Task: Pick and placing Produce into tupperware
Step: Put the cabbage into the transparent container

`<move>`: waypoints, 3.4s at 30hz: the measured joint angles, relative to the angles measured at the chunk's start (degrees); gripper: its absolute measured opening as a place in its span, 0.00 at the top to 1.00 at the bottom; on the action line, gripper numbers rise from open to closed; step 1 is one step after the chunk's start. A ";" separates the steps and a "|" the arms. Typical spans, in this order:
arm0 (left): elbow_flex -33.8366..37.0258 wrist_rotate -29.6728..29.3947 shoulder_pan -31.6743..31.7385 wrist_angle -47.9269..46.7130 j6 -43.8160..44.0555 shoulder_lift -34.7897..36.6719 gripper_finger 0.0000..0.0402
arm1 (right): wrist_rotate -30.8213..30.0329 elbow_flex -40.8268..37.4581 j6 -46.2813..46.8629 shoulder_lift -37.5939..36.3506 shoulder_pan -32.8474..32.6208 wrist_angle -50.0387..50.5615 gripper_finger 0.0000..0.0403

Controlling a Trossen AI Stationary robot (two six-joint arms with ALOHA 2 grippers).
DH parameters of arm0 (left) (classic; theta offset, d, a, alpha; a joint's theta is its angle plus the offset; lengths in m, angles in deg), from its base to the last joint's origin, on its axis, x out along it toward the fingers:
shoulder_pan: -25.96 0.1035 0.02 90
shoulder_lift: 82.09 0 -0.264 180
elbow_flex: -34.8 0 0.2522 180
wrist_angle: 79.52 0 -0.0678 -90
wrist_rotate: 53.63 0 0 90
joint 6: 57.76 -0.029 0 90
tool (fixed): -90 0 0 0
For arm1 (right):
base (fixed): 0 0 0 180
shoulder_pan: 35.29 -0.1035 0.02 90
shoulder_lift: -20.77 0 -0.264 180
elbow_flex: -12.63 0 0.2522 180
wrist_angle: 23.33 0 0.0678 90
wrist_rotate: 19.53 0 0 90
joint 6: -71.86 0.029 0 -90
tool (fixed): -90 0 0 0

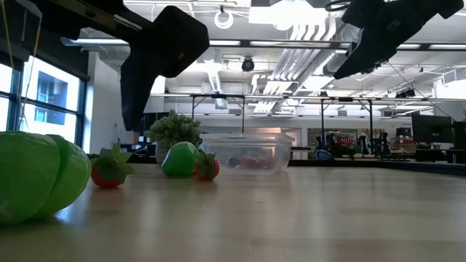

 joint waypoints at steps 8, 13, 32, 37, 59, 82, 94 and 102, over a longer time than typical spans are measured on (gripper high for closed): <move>0.02 3.05 0.00 0.44 1.16 -3.35 0.16 | 0.17 0.00 0.02 -0.02 0.00 0.04 0.81; 0.07 3.01 0.00 1.34 1.56 -4.20 0.16 | 0.17 0.00 0.00 -0.02 -0.02 0.05 0.81; 0.00 3.06 0.00 3.40 4.88 -7.02 0.22 | 0.13 0.00 0.02 -0.02 -0.01 0.01 0.81; 0.00 2.90 0.02 3.69 5.50 -7.02 0.27 | 0.12 0.00 0.01 0.00 -0.01 0.05 0.81; 0.00 1.70 -0.02 3.93 7.69 -7.06 0.41 | -0.07 0.00 0.00 0.00 0.00 0.00 0.81; 0.06 -11.71 0.35 -2.83 7.78 3.12 0.44 | 0.28 0.00 0.02 0.00 0.00 0.01 0.81; 0.02 -26.66 11.35 -1.67 1.57 23.32 0.44 | 0.17 0.02 0.00 -0.02 0.00 0.00 0.81; -0.05 -18.12 28.26 16.22 -14.05 30.25 0.44 | 0.13 0.02 0.02 -0.02 0.00 0.02 0.81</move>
